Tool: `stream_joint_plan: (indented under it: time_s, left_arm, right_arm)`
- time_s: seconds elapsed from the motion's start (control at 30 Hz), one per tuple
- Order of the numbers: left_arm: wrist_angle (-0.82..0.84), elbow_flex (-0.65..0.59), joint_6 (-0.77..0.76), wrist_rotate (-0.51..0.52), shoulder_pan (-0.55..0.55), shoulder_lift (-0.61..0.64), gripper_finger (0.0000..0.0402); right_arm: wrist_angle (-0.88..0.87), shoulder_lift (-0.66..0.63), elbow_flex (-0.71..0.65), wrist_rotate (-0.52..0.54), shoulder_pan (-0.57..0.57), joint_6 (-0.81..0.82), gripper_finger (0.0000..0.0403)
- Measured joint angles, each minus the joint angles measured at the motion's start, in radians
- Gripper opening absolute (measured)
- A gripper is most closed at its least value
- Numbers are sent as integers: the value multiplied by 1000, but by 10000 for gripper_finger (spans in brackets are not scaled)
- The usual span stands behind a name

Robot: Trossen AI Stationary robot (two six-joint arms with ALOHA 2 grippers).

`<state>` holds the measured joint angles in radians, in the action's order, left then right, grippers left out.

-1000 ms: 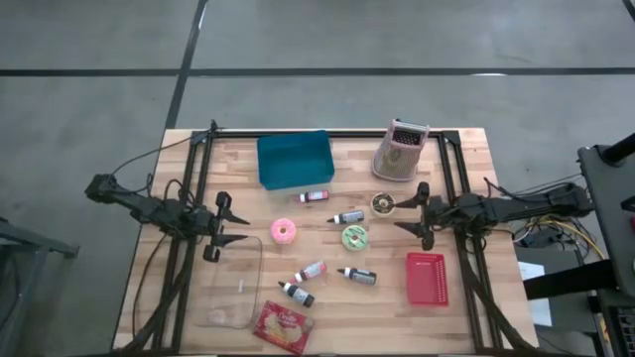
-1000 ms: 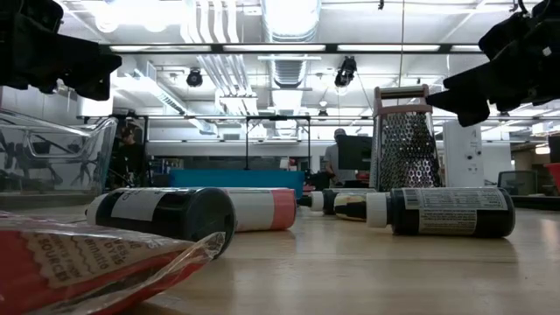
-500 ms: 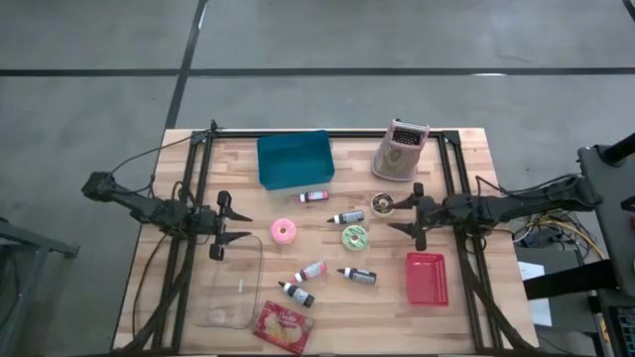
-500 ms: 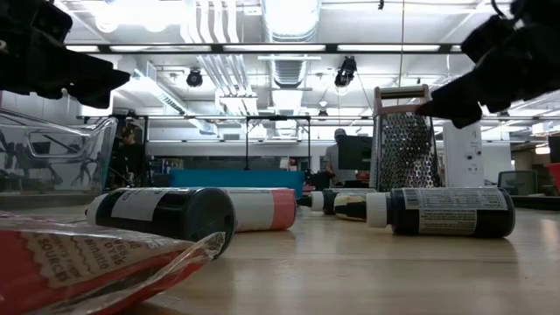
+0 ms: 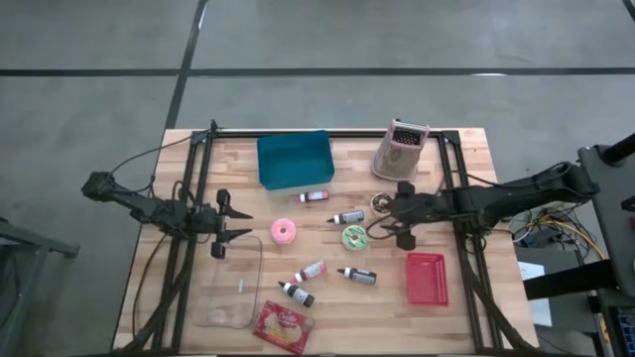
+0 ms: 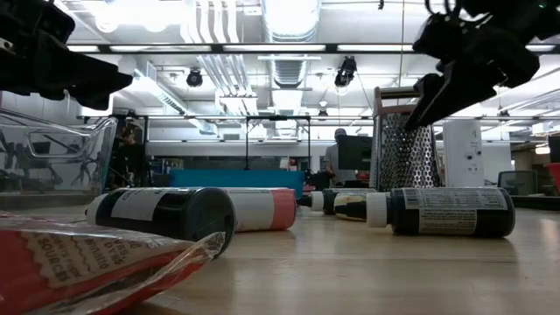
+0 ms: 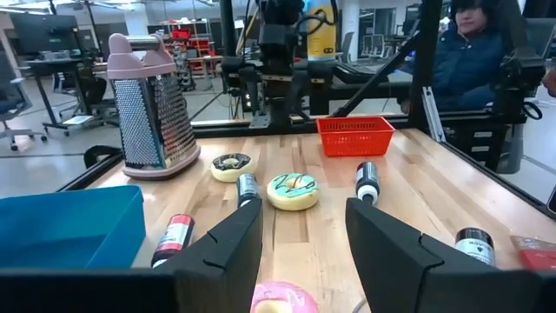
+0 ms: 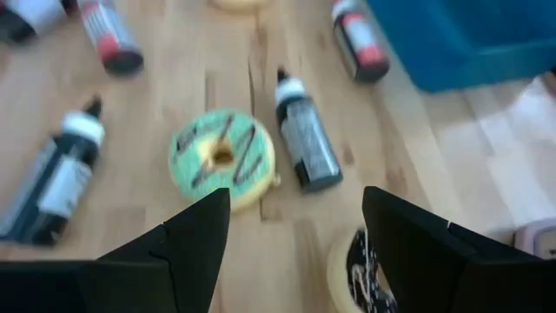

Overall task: Pick & Place Food Item
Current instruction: Put the black donut into the red basket

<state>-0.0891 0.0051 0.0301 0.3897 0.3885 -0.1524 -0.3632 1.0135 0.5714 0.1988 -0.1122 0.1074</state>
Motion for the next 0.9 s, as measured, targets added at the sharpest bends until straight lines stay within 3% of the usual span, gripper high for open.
stream_joint_plan:
  time_s: [0.43,0.9]
  left_arm:
    - [23,0,-26,33,0,-2,168]
    - [23,0,-28,45,0,-2,168]
  right_arm:
    - [-221,187,122,-147,73,-7,260]
    - [-254,290,130,-118,148,-61,260]
